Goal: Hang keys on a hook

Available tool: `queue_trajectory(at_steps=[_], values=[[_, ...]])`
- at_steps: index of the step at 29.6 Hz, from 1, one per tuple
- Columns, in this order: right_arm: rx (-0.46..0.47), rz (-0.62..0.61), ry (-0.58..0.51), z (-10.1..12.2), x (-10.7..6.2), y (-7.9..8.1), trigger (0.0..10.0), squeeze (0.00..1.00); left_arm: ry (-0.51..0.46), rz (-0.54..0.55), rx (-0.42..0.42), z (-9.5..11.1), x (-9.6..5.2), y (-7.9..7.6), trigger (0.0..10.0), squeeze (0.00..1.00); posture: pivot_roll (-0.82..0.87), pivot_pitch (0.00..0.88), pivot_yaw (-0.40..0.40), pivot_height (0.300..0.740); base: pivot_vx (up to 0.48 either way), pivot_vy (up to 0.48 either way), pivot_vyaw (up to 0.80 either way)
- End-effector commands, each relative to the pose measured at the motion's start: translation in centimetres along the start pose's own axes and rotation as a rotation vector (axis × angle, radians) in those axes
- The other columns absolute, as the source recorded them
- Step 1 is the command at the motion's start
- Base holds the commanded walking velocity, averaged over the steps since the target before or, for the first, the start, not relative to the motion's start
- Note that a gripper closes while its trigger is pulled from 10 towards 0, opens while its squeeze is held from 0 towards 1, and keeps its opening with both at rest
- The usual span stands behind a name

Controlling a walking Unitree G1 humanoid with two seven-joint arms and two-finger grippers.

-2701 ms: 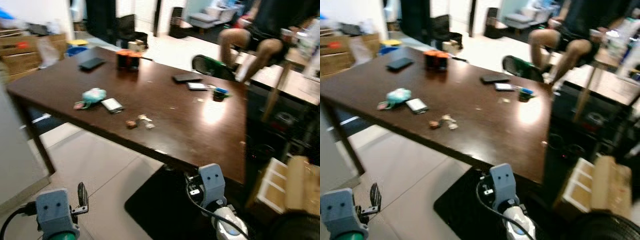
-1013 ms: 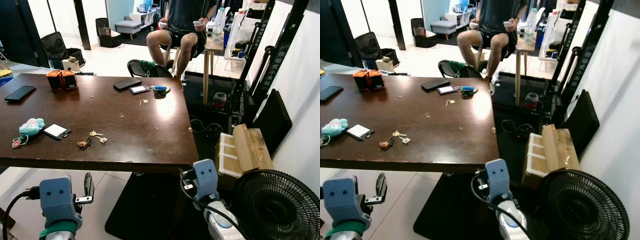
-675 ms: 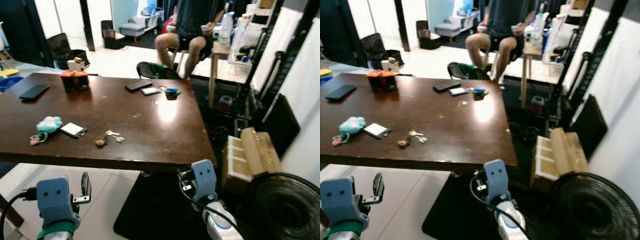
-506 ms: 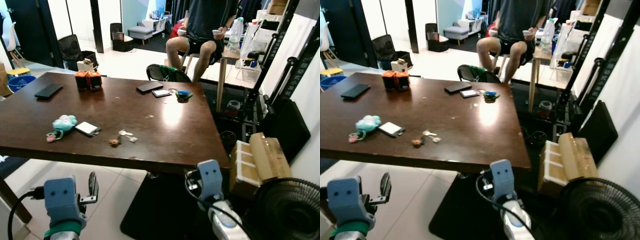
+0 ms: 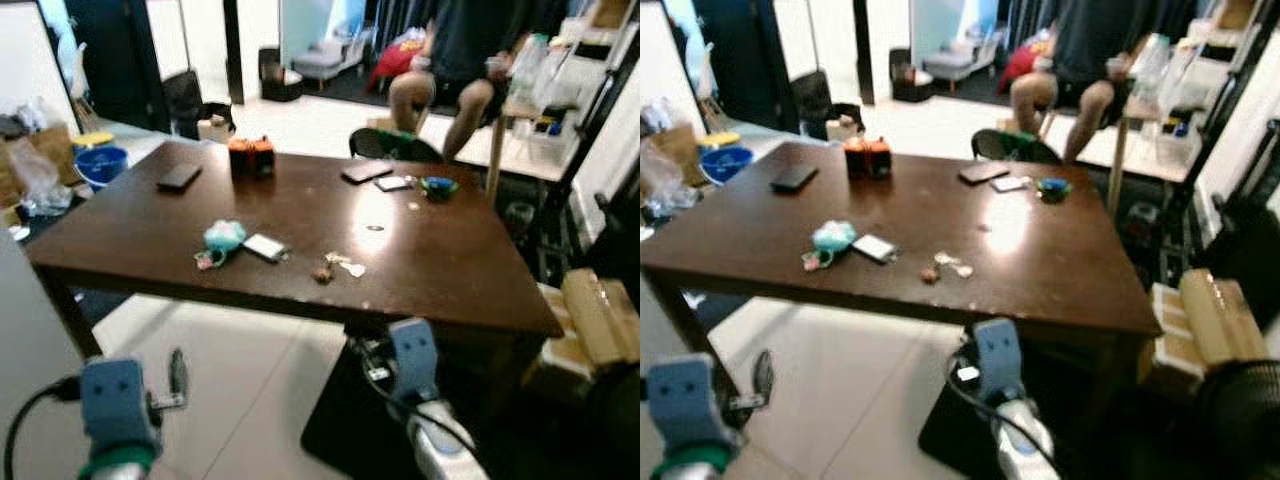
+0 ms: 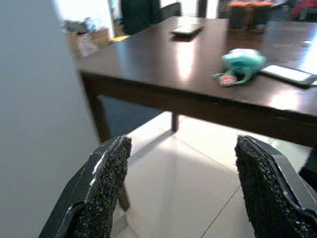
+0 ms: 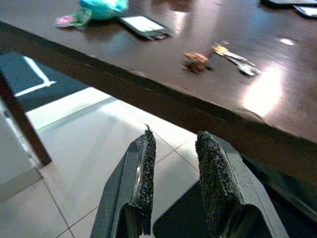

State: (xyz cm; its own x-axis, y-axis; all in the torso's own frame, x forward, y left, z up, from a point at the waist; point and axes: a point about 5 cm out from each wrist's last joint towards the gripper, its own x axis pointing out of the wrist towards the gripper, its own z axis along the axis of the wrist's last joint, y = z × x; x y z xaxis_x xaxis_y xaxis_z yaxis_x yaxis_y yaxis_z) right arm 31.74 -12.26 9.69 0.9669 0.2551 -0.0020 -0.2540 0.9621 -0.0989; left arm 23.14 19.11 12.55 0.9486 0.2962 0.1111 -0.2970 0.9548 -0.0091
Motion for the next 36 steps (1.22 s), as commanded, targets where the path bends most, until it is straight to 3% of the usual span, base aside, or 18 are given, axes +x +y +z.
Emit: queue_trajectory(at_steps=[1, 5, 12, 22, 36], values=[[-0.001, -0.026, 0.011, -0.4, -0.3, -0.7, 10.0, 0.0, 0.004, -0.014, -0.001, -0.1, -0.2, -0.4, 10.0, 0.0, -0.12, 0.002, 0.085, 0.74, 0.0, -0.48, 0.0], [-0.001, -0.025, 0.01, -0.4, -0.3, -0.7, 10.0, 0.0, 0.011, -0.001, -0.045, -0.2, -0.2, -0.3, 10.0, 0.0, -0.12, 0.002, 0.085, 0.74, 0.0, 0.0, 0.0], [-0.004, -0.027, -0.005, -0.1, -0.2, -0.8, 10.0, 0.0, 0.016, -0.022, -0.029, -0.3, -0.2, -0.5, 10.0, 0.0, -0.12, 0.002, 0.085, 0.74, 0.0, 0.0, 0.0], [-0.032, -0.099, -0.017, 0.4, 0.0, -2.4, 10.0, 0.0, 0.02, 0.006, -0.011, -0.8, -0.4, 0.3, 10.0, 0.0, -0.13, 0.008, 0.073, 0.74, 0.0, 0.0, 0.0], [-0.009, -0.087, -0.009, 0.3, 0.0, -2.4, 10.0, 0.0, 0.006, -0.017, -0.037, -0.4, -0.2, -0.6, 10.0, 0.0, -0.13, 0.009, 0.064, 0.74, 0.0, 0.0, 0.0]])
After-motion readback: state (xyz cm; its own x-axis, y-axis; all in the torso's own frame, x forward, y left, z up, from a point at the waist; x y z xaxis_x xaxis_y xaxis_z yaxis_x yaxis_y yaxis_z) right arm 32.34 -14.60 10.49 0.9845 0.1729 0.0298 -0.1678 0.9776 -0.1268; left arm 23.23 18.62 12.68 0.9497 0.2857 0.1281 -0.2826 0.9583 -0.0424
